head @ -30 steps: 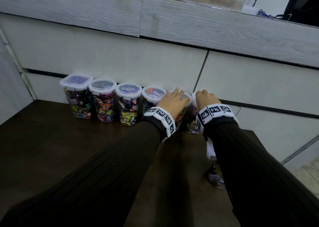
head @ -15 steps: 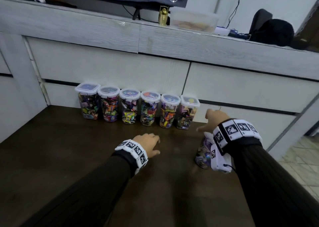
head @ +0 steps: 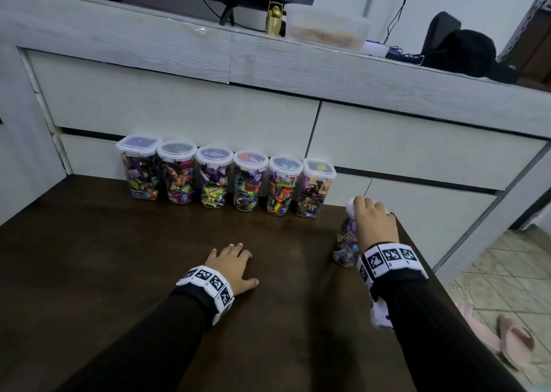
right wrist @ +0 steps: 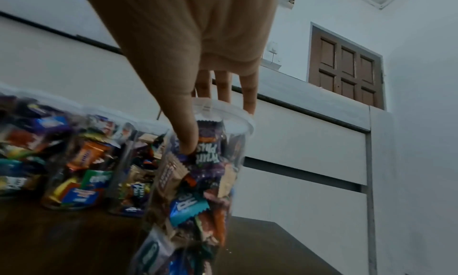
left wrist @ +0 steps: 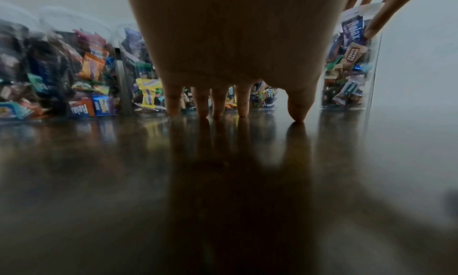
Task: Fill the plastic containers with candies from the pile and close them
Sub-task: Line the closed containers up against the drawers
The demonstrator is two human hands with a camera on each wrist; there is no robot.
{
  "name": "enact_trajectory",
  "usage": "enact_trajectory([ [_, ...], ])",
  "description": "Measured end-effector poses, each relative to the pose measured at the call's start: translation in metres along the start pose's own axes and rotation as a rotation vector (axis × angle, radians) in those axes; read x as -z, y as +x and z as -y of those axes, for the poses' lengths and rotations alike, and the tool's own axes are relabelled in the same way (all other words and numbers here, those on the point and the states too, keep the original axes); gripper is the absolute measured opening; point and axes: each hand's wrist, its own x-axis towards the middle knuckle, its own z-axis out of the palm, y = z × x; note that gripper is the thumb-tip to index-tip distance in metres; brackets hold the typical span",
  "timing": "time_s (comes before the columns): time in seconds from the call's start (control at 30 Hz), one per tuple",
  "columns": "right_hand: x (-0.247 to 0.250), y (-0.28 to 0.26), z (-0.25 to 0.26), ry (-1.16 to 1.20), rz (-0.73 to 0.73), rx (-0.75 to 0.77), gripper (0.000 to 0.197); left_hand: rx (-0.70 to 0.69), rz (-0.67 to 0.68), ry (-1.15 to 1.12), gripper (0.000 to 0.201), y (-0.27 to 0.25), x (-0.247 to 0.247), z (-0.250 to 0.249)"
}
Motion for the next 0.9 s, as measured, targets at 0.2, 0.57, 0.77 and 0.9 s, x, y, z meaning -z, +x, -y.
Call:
enact_trajectory([
  [0.2, -0.009, 0.051, -0.009, 0.043, 0.049, -0.007, 0.077, -0.016, -0.009, -0.033, 0.081, 0.009, 0.005, 0.002],
  [0.57, -0.037, 0.135, -0.002, 0.074, -0.017, 0.058, 0.040, -0.043, 0.089, -0.045, 0.091, 0.021, 0.005, 0.008],
  [0.77, -0.047, 0.145, 0.002, 0.090, -0.044, 0.024, 0.037, -0.042, 0.084, -0.046, 0.090, 0.021, 0.004, 0.007],
  [0.9, -0.051, 0.134, 0.000, 0.114, -0.014, 0.031, 0.056, -0.043, 0.080, -0.059, 0.090, 0.019, 0.004, 0.008],
])
